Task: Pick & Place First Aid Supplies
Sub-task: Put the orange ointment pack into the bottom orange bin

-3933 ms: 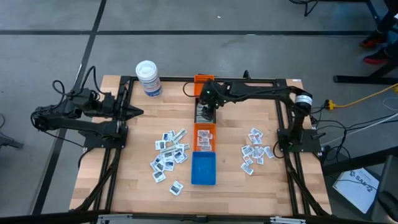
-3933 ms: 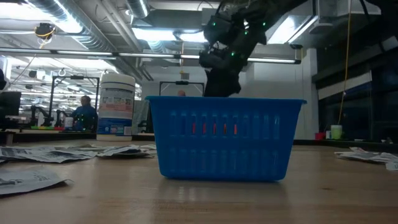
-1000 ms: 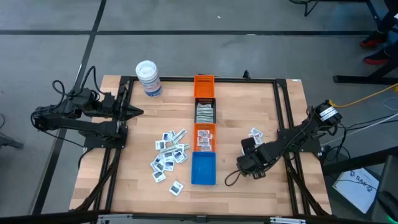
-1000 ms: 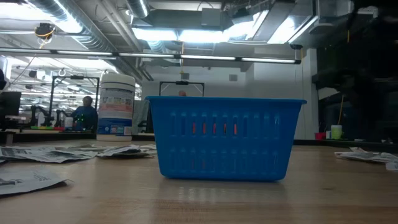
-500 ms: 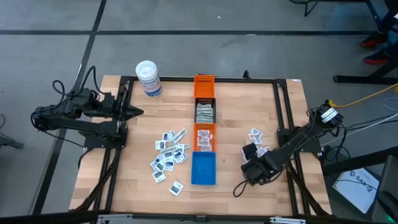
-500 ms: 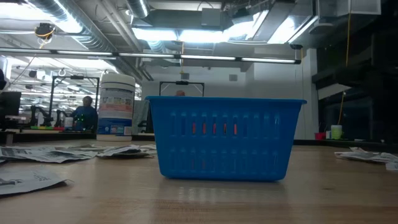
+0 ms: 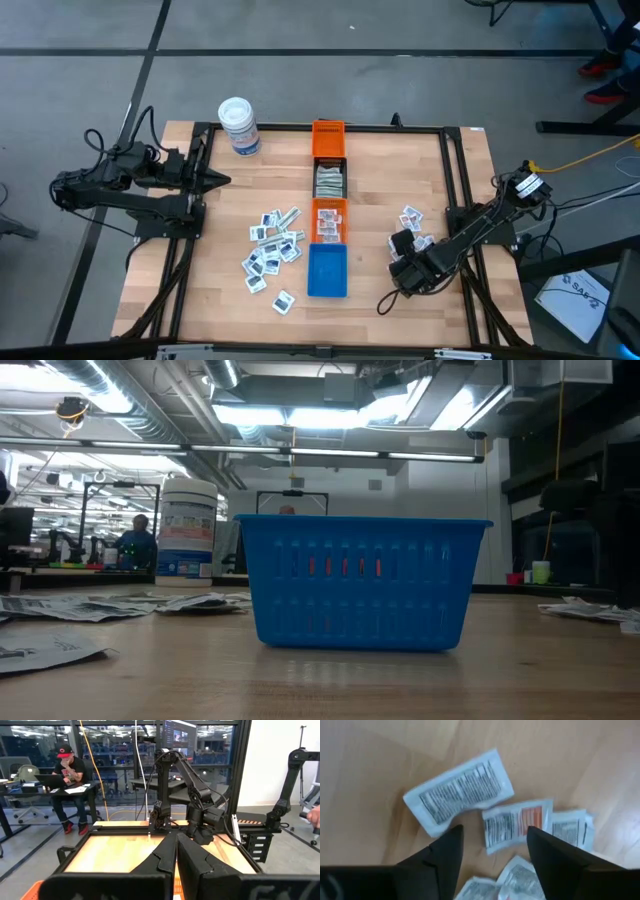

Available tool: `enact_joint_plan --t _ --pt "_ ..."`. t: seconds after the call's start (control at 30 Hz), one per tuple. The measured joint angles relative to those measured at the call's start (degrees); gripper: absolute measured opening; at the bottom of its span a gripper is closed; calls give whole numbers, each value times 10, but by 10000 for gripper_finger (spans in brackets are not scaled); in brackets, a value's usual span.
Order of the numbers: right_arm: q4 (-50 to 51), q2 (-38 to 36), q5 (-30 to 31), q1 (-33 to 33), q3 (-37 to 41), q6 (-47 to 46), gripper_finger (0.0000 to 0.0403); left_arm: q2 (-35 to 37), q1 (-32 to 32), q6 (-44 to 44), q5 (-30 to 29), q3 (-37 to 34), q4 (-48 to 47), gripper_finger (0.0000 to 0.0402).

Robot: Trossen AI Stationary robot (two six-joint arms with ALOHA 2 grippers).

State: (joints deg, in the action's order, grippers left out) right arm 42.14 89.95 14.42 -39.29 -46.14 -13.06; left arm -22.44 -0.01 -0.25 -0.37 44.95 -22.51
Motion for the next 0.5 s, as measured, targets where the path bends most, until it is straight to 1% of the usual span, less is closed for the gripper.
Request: enact_joint_plan --t 0.2,0.5 --pt "-24 -1 -3 0 12 1 143 0 0 0 0 0 0 12" --pt "-33 -1 -7 0 15 -3 45 0 0 0 0 0 0 10"
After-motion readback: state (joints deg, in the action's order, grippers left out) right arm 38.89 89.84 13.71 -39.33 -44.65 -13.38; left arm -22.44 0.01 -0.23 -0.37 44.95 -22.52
